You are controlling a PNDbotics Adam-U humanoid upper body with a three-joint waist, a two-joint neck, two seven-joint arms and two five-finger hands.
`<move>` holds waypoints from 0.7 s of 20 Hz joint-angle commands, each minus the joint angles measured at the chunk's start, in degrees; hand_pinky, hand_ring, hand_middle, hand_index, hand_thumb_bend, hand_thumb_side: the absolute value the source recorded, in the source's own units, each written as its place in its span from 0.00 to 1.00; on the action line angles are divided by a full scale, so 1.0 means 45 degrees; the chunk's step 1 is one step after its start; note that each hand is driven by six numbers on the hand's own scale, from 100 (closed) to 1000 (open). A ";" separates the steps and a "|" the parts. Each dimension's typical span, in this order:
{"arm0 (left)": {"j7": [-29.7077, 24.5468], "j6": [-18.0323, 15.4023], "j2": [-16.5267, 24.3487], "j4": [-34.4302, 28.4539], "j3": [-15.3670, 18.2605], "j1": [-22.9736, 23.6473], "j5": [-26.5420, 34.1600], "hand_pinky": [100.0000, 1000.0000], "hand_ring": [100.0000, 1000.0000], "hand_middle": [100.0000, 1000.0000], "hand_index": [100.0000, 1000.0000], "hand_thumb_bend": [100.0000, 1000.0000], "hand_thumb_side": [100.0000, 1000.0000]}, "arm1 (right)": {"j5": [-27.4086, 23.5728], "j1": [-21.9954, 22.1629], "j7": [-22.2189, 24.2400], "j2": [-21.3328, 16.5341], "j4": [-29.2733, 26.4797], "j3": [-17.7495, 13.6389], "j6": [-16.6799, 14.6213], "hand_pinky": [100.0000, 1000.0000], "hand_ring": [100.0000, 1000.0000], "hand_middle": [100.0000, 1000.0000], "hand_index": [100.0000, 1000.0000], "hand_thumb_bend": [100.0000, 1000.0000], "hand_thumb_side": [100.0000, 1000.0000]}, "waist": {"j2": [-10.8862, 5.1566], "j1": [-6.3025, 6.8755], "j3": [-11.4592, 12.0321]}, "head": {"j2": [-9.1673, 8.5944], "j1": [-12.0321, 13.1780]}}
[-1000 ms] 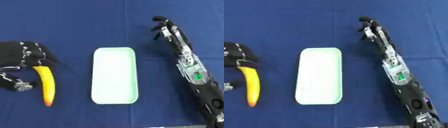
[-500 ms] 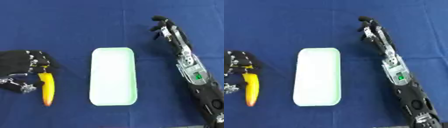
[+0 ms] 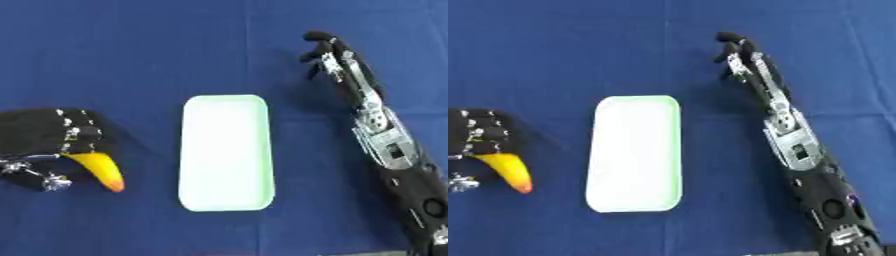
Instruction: Pick up objects on the table and place them in the box.
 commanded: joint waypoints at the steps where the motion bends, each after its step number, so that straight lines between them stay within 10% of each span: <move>1: 0.0204 0.0013 0.0475 0.0151 -0.0020 0.0000 -0.0652 0.85 0.84 0.83 0.90 0.19 0.27 | -0.0030 -0.0137 0.0018 -0.0163 -0.0099 -0.0013 -0.0043 0.41 0.63 0.82 0.88 0.00 0.83 | -0.0200 0.0058 0.0012 | -0.0110 -0.0013; 7: -0.0801 0.0013 0.0318 0.1213 -0.0379 0.0018 -0.0885 0.73 0.77 0.80 0.92 0.10 0.60 | -0.0019 -0.0152 0.0038 -0.0143 -0.0115 0.0001 -0.0052 0.41 0.63 0.82 0.88 0.00 0.83 | -0.0196 0.0069 -0.0025 | -0.0093 -0.0001; 14: -0.2565 0.0013 0.0108 0.1518 -0.0331 -0.0241 0.0332 0.61 0.63 0.68 0.85 0.10 0.53 | -0.0032 -0.0161 0.0031 -0.0157 -0.0119 -0.0012 -0.0048 0.41 0.63 0.82 0.88 0.00 0.83 | -0.0168 0.0059 -0.0039 | -0.0105 -0.0023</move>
